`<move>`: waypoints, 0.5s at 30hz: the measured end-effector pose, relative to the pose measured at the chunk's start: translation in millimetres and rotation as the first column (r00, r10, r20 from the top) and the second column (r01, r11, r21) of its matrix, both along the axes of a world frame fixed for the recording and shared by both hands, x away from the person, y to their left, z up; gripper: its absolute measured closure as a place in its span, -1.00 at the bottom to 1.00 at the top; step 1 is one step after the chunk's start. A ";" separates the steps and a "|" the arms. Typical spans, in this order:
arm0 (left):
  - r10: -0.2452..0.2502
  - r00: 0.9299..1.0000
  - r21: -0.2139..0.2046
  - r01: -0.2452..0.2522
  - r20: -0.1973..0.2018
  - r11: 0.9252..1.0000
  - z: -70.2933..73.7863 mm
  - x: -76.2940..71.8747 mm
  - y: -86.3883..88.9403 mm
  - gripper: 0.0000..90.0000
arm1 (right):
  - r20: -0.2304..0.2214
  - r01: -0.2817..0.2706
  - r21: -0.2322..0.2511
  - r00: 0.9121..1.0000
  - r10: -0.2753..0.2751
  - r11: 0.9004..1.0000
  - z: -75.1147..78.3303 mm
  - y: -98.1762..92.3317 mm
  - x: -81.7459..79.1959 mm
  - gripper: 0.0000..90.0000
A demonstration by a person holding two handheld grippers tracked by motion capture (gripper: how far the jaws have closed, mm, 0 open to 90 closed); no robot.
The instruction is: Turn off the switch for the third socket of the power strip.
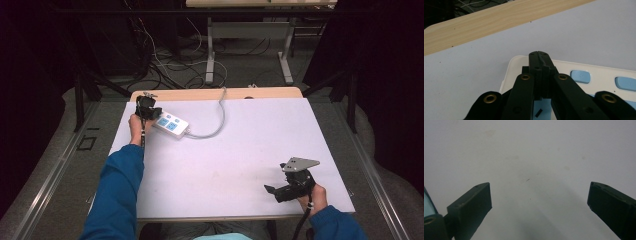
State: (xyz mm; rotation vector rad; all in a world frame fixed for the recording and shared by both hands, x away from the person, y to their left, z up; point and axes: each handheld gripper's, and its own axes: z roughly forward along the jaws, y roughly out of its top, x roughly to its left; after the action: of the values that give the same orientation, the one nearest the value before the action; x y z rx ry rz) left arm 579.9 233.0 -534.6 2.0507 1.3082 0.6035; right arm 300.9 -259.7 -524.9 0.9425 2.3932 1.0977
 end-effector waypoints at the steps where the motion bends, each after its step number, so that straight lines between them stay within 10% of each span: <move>1: 0.000 1.000 0.000 0.000 0.000 1.000 0.0 0.0 0.0 1.00 | 0.000 0.000 -0.001 1.000 0.000 1.000 -0.1 -0.1 0.1 -0.89; 15: -0.004 1.000 0.008 0.004 0.008 1.000 -0.2 0.4 -0.5 1.00 | 0.000 0.001 -0.004 1.000 -0.001 1.000 0.0 -0.2 0.1 -0.89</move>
State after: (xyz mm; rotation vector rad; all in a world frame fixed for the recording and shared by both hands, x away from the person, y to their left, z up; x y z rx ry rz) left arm 580.3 232.4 -534.8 2.0548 1.2992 0.6148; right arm 301.0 -259.9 -524.9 0.9422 2.3933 1.0919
